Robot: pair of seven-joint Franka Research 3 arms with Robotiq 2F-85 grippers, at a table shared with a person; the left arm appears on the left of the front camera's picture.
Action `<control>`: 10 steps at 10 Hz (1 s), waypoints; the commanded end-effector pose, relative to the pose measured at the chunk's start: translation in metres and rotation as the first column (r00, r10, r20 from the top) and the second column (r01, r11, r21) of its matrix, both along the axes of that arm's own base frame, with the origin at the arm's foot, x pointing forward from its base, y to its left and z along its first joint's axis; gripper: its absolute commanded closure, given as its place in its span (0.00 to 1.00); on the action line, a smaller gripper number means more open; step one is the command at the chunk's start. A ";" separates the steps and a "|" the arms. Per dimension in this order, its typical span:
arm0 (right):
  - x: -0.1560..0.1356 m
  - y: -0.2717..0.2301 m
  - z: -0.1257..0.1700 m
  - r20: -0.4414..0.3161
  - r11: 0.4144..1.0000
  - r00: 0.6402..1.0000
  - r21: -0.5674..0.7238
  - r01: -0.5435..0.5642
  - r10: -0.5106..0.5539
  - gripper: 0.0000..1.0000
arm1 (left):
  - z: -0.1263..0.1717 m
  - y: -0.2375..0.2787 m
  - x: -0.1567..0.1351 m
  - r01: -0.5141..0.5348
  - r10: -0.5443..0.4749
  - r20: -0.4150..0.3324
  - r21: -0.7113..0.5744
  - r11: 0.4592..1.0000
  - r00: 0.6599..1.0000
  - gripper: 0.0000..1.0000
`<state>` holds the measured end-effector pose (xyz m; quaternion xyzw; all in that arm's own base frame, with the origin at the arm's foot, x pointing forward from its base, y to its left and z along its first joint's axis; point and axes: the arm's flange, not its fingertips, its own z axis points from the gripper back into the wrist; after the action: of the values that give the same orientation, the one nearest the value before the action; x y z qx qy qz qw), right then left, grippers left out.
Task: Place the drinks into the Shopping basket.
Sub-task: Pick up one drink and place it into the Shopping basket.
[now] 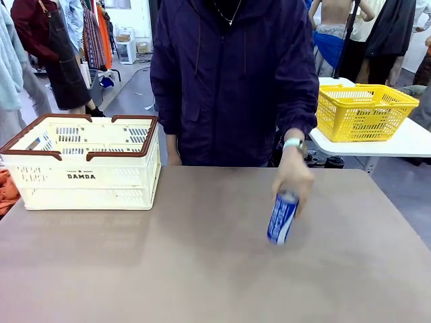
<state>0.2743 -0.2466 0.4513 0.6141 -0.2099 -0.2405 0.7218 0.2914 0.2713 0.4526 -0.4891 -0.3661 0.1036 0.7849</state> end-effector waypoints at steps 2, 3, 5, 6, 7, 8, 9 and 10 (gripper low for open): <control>0.000 0.000 0.001 0.017 1.000 1.000 0.011 -0.002 0.001 0.00 | -0.002 0.000 0.001 -0.006 0.006 0.033 -0.013 1.000 0.999 0.00; 0.000 0.000 0.001 0.017 1.000 1.000 0.011 -0.002 0.001 0.00 | -0.002 0.000 0.001 -0.006 0.006 0.033 -0.013 1.000 0.999 0.00; 0.000 0.000 0.001 0.017 1.000 1.000 0.011 -0.002 0.001 0.00 | -0.002 0.000 0.001 -0.006 0.006 0.033 -0.013 1.000 0.999 0.00; 0.000 0.000 0.001 0.017 1.000 1.000 0.011 -0.002 0.001 0.00 | -0.002 0.000 0.001 -0.006 0.006 0.033 -0.013 1.000 0.999 0.00; 0.000 0.000 0.001 0.017 1.000 1.000 0.011 -0.002 0.001 0.00 | -0.002 0.000 0.001 -0.006 0.006 0.033 -0.013 1.000 0.999 0.00; 0.000 0.000 0.001 0.017 1.000 1.000 0.011 -0.002 0.001 0.00 | -0.002 0.000 0.001 -0.006 0.006 0.033 -0.013 1.000 0.999 0.00; 0.000 0.000 0.001 0.017 1.000 1.000 0.011 -0.002 0.001 0.00 | -0.002 0.000 0.001 -0.006 0.006 0.033 -0.013 1.000 0.999 0.00; 0.000 0.000 0.001 0.017 1.000 1.000 0.011 -0.002 0.001 0.00 | -0.002 0.000 0.001 -0.006 0.006 0.033 -0.013 1.000 0.999 0.00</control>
<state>0.2739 -0.2460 0.4516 0.6159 -0.2085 -0.2388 0.7212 0.2917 0.2716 0.4510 -0.4898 -0.3646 0.1050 0.7849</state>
